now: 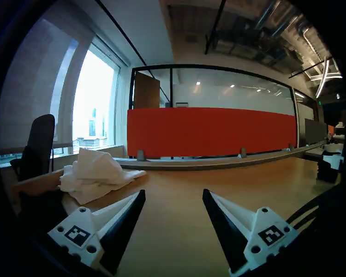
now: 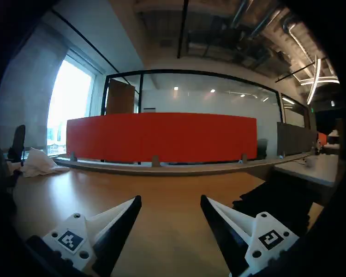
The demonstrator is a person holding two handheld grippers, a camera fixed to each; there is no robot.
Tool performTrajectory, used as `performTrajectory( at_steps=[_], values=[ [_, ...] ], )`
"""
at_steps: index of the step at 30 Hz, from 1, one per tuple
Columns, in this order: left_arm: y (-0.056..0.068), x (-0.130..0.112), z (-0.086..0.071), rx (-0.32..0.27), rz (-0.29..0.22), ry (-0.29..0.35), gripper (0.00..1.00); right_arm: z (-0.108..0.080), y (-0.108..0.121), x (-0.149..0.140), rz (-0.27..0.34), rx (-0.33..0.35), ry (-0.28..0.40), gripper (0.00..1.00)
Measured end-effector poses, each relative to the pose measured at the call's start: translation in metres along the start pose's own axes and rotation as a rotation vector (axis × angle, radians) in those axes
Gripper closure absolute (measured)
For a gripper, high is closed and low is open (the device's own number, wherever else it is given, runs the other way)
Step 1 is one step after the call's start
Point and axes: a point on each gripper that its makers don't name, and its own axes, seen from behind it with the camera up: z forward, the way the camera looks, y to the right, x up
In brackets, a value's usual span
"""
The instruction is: Fold towel
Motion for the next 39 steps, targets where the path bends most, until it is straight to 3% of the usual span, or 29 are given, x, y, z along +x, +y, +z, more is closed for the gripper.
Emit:
performTrajectory(
  at_steps=[39],
  values=[
    [0.0, 0.0013, 0.0, 0.0, 0.0, 0.0, 0.08, -0.0015, -0.0008, 0.0023, 0.003, 0.001, 0.002, 0.01]
  ],
)
